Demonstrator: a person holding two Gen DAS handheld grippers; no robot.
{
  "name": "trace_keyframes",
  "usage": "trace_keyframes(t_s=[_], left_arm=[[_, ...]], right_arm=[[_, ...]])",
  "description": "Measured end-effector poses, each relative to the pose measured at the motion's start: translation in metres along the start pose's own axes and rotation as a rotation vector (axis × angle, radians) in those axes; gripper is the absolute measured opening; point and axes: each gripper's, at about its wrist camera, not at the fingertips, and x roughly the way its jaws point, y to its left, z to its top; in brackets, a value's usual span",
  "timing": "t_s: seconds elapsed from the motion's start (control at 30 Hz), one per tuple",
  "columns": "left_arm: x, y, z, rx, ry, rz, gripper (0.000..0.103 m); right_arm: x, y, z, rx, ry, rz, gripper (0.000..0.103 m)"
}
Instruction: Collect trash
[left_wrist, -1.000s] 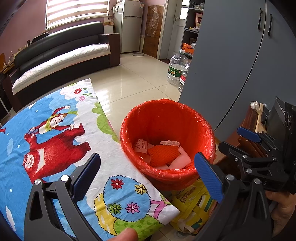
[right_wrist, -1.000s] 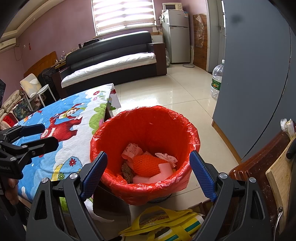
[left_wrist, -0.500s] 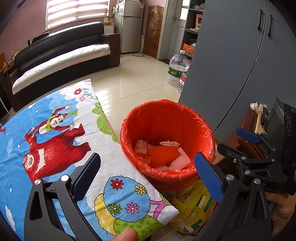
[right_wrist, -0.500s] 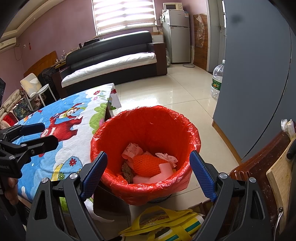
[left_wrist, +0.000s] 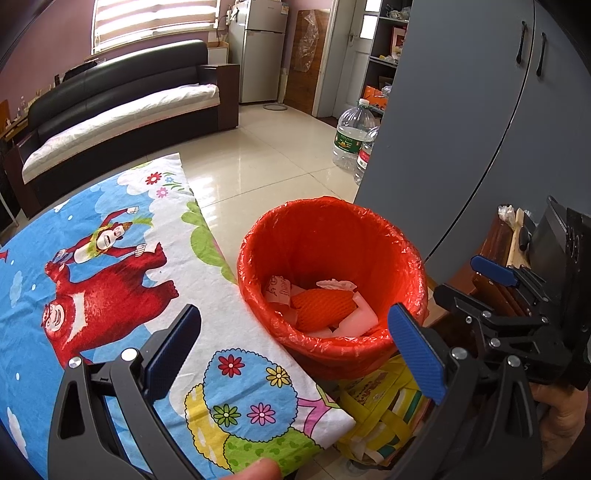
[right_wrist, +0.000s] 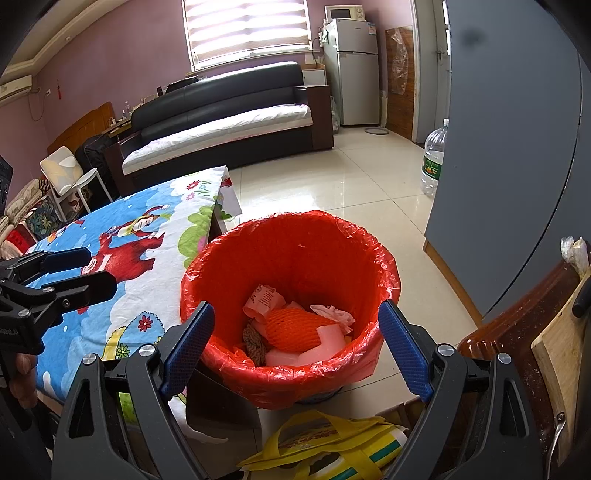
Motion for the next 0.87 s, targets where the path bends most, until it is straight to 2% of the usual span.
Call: trace_keyframes(t_s=[0.87], left_arm=[[0.0001,-0.0005,0.0008,0.019,-0.007,-0.014,0.098]], right_arm=[[0.0021,-0.0030,-0.0010,0.013,0.009,-0.006,0.085]])
